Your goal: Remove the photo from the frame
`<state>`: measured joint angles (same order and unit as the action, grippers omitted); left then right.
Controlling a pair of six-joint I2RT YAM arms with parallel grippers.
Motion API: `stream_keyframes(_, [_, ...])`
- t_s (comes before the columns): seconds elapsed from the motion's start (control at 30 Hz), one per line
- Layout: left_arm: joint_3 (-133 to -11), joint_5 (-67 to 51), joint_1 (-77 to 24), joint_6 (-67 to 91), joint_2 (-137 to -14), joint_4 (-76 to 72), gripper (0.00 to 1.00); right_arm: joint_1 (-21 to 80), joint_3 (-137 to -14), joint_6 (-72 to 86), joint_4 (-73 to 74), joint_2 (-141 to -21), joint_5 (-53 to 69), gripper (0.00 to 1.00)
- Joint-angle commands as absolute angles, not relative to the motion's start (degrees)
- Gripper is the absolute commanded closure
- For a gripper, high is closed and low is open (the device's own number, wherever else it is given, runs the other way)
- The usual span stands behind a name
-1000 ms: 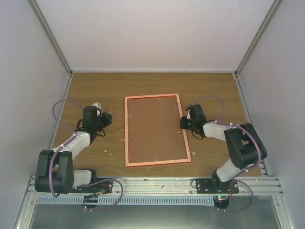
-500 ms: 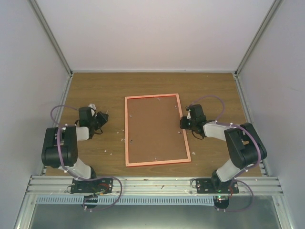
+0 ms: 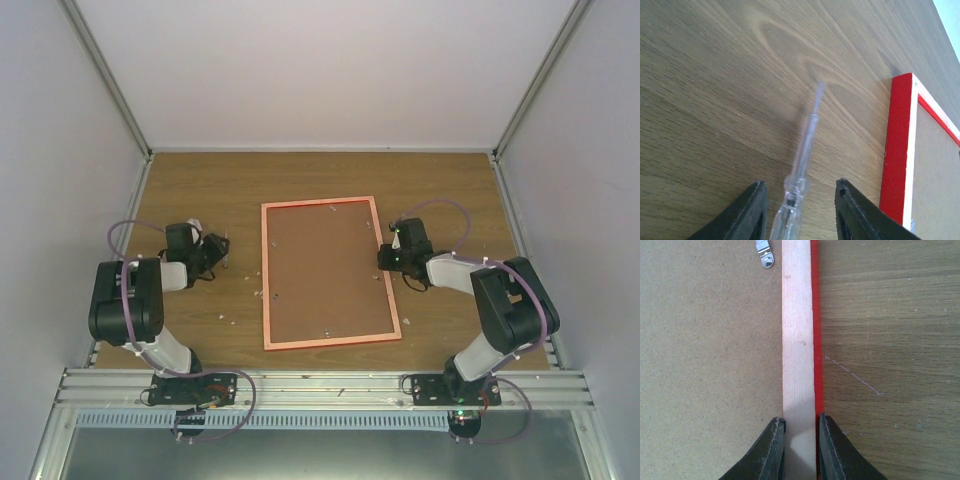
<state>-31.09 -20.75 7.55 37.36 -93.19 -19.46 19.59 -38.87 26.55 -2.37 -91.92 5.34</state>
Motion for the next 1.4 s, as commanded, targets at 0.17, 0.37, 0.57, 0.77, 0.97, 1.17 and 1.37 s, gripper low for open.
stream_keyframes(0.17, [-31.97,-15.61,7.83,36.29,-86.65,-10.74,0.47,19.34,-41.59,24.63,2.33,-92.35,6.36,0.87])
stream_keyframes(0.37, [-30.26,-14.1,4.96,35.93,-78.39,-3.23,0.37,19.34,-43.08,23.43,5.37,-92.8,6.74,0.78])
stream_keyframes(0.57, [-26.92,-12.97,-3.24,34.92,-69.89,2.39,0.31,19.41,-44.38,21.96,8.37,-93.5,7.05,0.69])
stream_keyframes(0.77, [-25.48,-11.37,-14.04,35.57,-65.97,6.46,0.29,19.37,-46.82,21.09,10.5,-95.13,7.2,0.65])
stream_keyframes(0.97, [-23.73,-10.3,-19.5,36.87,-67.19,6.47,0.28,19.38,-48.8,21.36,11.37,-97.72,5.43,0.68])
stream_keyframes(1.17, [-24.08,-11.09,-19.83,36.29,-68.84,5.64,0.28,18.26,-50.09,22.77,11.33,-98.44,2.27,0.82])
stream_keyframes(1.37, [-25.57,-11.55,-20.23,34.7,-70.78,6.28,0.28,15.41,-53.21,23.39,10.47,-100.29,0.71,0.92])
